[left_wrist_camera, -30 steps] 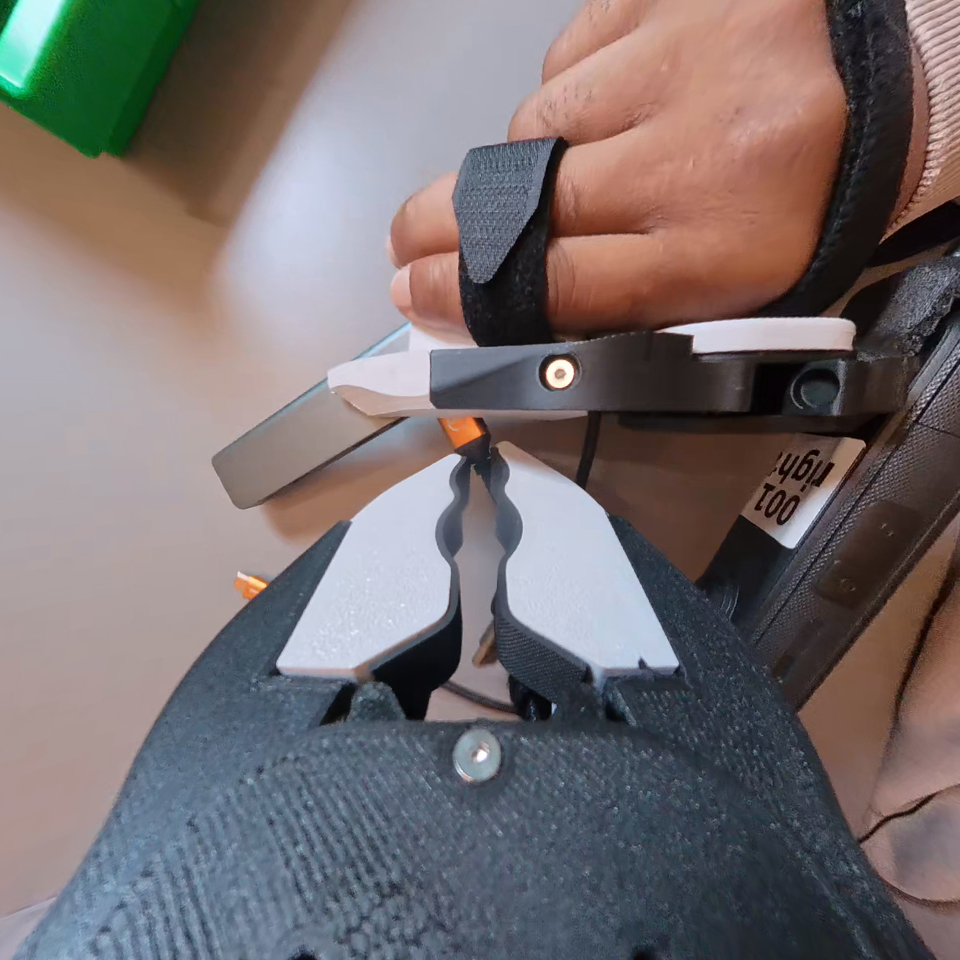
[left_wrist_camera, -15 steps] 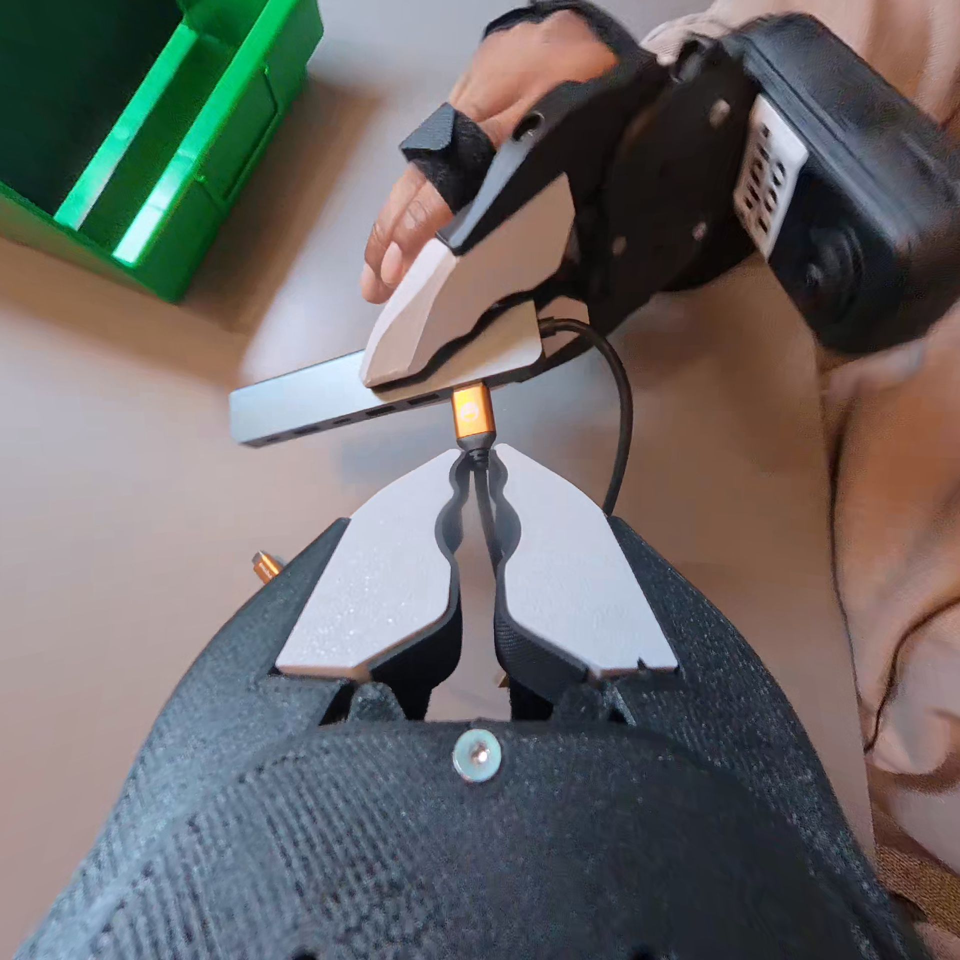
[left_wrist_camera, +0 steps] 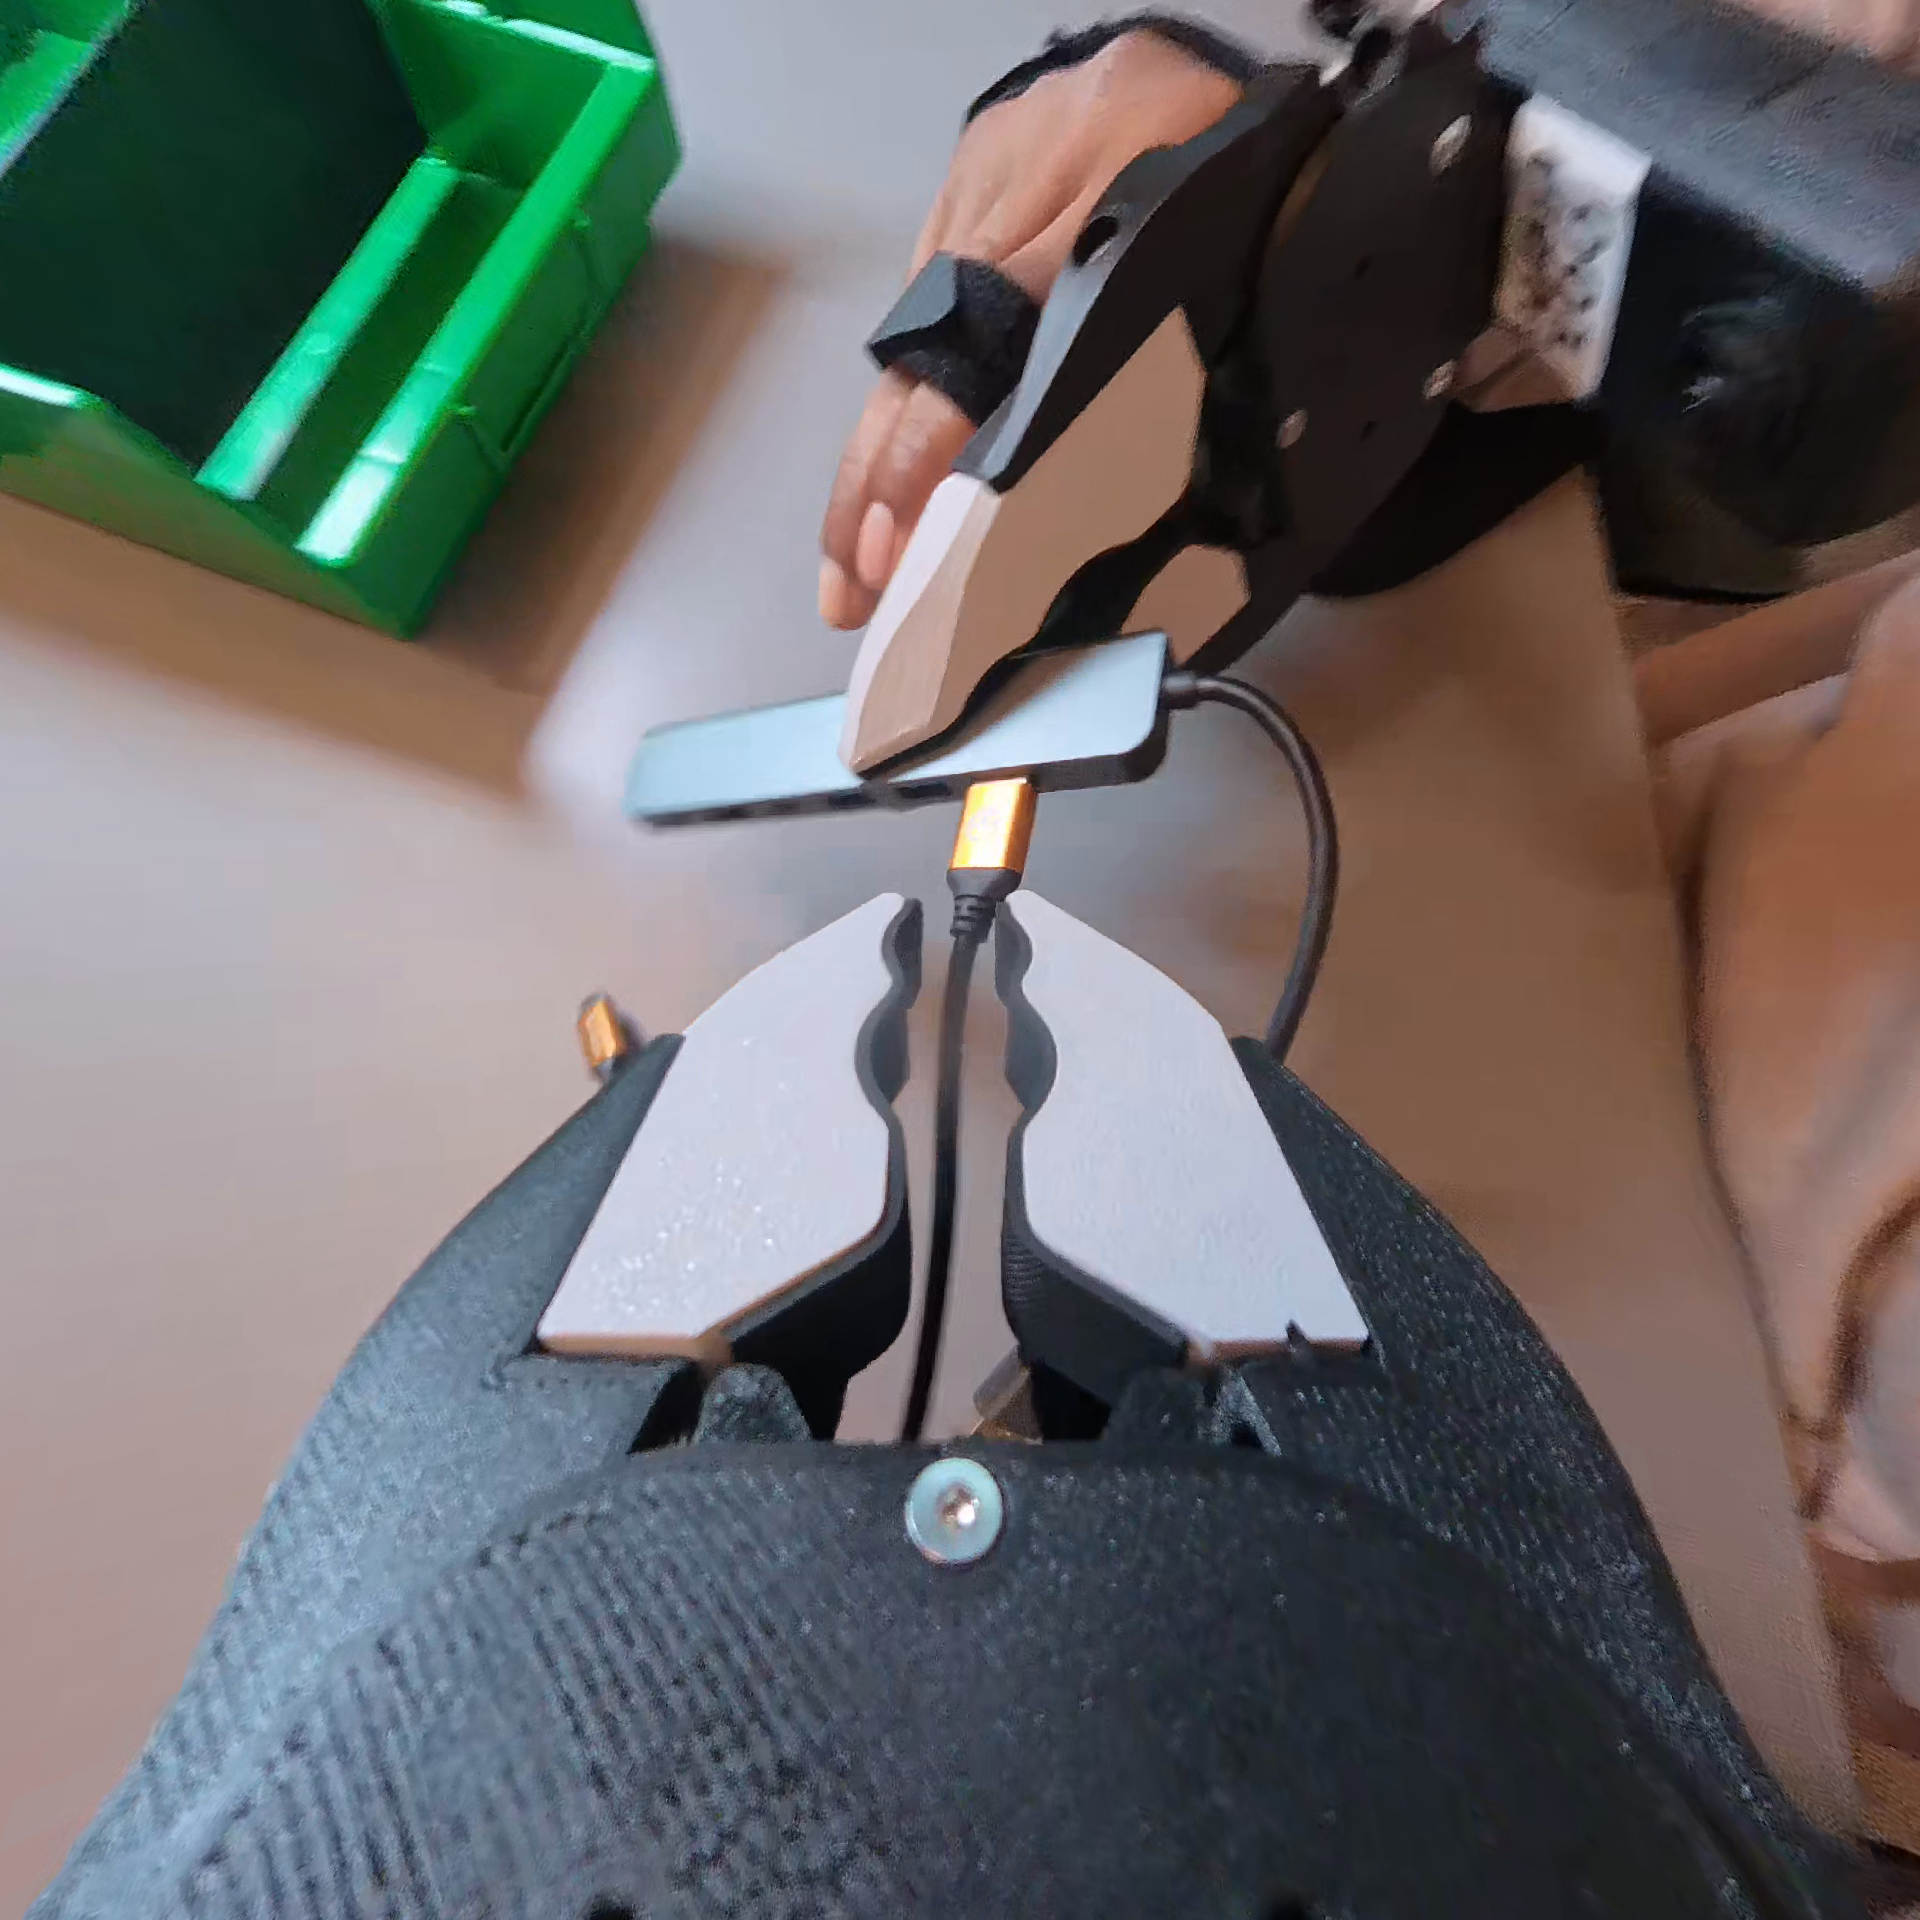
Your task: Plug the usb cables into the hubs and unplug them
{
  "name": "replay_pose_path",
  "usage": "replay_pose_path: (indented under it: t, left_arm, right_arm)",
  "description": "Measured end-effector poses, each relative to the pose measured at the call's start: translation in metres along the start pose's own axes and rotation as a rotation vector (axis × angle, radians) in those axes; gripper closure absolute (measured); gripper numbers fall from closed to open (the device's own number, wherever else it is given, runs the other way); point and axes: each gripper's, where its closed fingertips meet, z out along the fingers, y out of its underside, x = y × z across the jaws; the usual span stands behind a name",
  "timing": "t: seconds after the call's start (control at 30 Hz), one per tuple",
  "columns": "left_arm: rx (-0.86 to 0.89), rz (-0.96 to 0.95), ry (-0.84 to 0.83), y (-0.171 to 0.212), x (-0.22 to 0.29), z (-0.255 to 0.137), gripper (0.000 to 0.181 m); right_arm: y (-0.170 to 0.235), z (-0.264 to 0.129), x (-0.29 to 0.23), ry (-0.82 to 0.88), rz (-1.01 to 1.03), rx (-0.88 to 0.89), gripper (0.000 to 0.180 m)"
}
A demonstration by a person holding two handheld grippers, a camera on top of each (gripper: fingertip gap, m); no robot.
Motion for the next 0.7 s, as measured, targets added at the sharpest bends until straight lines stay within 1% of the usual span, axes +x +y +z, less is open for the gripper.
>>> replay_pose_path:
  t: [0.07,0.17,0.23,0.27,0.3,0.43,0.5,0.6,0.7]
  left_arm:
    - [-0.016,0.052,-0.093,0.002,-0.01,-0.002,0.171]
    - [0.02,0.106,-0.14,-0.005,-0.012,-0.001,0.167]
    - [0.032,0.116,-0.132,-0.007,-0.01,0.005,0.159]
    - [0.035,0.132,-0.132,-0.008,-0.009,0.008,0.16]
    - [0.031,0.155,-0.134,-0.008,-0.007,0.009,0.166]
    - [0.018,0.248,-0.175,-0.014,-0.001,0.006,0.168]
    - [-0.008,0.274,-0.18,-0.014,0.004,0.005,0.169]
    - [-0.02,0.277,-0.162,-0.013,0.009,0.007,0.169]
    - [-0.02,0.283,-0.145,-0.013,0.014,0.011,0.169]
  right_arm:
    - [0.001,0.0,0.005,0.007,0.031,0.0,0.169]
    - [0.004,-0.002,0.01,0.015,0.082,0.007,0.168]
    - [0.002,-0.003,0.008,0.007,0.098,0.027,0.168]
    - [0.0,-0.003,0.007,0.002,0.1,0.035,0.168]
    - [0.0,-0.003,0.006,0.003,0.091,0.03,0.169]
    - [-0.003,-0.008,0.009,0.011,0.098,0.102,0.168]
    - [-0.007,-0.009,0.006,-0.016,0.11,0.135,0.168]
    - [-0.006,-0.006,-0.001,-0.025,0.081,0.12,0.163]
    - [-0.007,-0.002,-0.007,-0.033,0.051,0.101,0.163]
